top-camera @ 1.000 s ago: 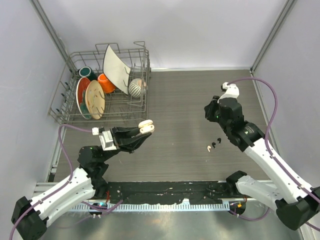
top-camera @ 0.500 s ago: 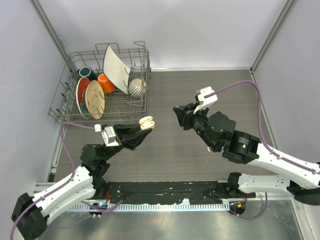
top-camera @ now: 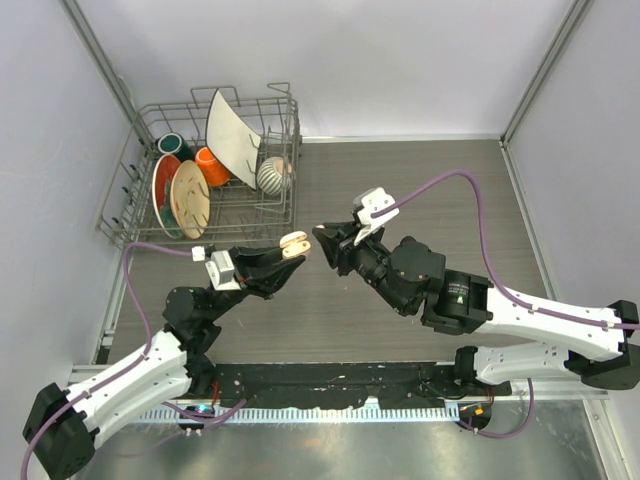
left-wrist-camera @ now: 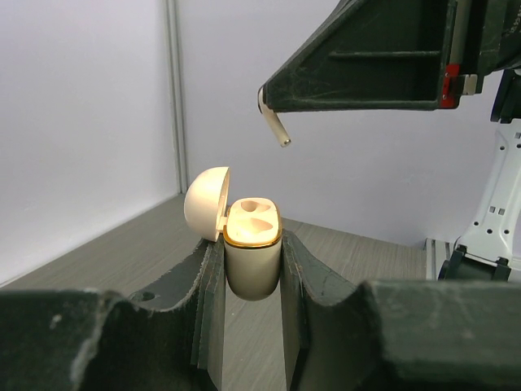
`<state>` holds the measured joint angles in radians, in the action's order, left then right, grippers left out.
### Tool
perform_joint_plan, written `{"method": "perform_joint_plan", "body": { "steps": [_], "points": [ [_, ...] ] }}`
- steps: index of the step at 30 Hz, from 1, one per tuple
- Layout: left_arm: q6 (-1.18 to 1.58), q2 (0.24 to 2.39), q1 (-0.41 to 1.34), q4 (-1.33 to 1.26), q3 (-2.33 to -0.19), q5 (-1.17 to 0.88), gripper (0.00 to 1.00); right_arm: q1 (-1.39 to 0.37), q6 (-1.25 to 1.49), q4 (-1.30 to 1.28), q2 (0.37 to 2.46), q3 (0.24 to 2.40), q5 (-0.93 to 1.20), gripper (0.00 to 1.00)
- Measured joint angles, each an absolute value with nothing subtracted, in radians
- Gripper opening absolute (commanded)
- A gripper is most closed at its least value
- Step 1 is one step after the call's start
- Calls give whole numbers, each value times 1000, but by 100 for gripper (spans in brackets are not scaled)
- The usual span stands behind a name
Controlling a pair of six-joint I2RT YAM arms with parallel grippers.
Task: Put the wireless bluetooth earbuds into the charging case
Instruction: Place the earbud in the charging case.
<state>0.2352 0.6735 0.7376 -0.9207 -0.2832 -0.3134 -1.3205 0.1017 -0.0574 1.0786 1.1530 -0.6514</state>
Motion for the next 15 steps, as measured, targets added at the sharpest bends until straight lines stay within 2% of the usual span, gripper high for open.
{"method": "perform_joint_plan", "body": {
  "steps": [15],
  "points": [
    [235,665,738,-908,-284,-319,0,-1321,104,-15,1126,1154,-547,1]
  ]
}}
